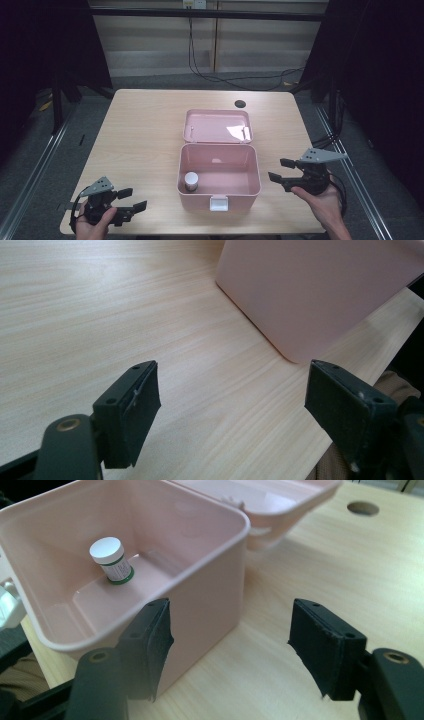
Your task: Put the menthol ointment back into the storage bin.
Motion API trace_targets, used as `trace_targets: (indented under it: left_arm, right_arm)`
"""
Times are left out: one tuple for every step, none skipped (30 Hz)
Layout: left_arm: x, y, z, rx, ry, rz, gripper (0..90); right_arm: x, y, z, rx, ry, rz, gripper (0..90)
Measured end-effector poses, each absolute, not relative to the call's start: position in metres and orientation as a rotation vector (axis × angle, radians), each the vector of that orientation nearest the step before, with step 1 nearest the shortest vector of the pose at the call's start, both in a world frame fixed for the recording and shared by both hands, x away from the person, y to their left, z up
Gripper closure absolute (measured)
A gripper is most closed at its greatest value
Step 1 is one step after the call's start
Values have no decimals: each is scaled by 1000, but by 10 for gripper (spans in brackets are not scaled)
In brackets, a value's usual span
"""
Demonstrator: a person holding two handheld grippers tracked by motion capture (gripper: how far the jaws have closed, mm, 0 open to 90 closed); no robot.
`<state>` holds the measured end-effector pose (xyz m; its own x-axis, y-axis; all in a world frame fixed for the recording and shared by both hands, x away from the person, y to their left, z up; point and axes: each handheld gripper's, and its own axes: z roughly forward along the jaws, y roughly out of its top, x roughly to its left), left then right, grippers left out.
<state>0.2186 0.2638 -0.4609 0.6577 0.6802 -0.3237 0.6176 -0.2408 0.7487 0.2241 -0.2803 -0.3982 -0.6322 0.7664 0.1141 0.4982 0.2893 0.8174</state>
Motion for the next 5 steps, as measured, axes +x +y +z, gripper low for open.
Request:
trace_targets:
  left_arm:
    - [219,263,-461,1936,1016,79,217]
    - [219,263,-461,1936,1016,79,217]
    - [219,263,-461,1938,1017,79,217]
    - [219,264,-461,1940,1017,79,217]
    - [219,264,-462,1939,1021,80,217]
  right_arm:
    - [223,-287,-406,1214,2225,1275,306]
    - [223,-287,-406,1214,2225,1275,306]
    - [220,-292,-412,1242,2180,1279,311]
    - [220,-292,-412,1242,2180,1279,311]
    - [218,-298,-419,1271,2137,1273,310]
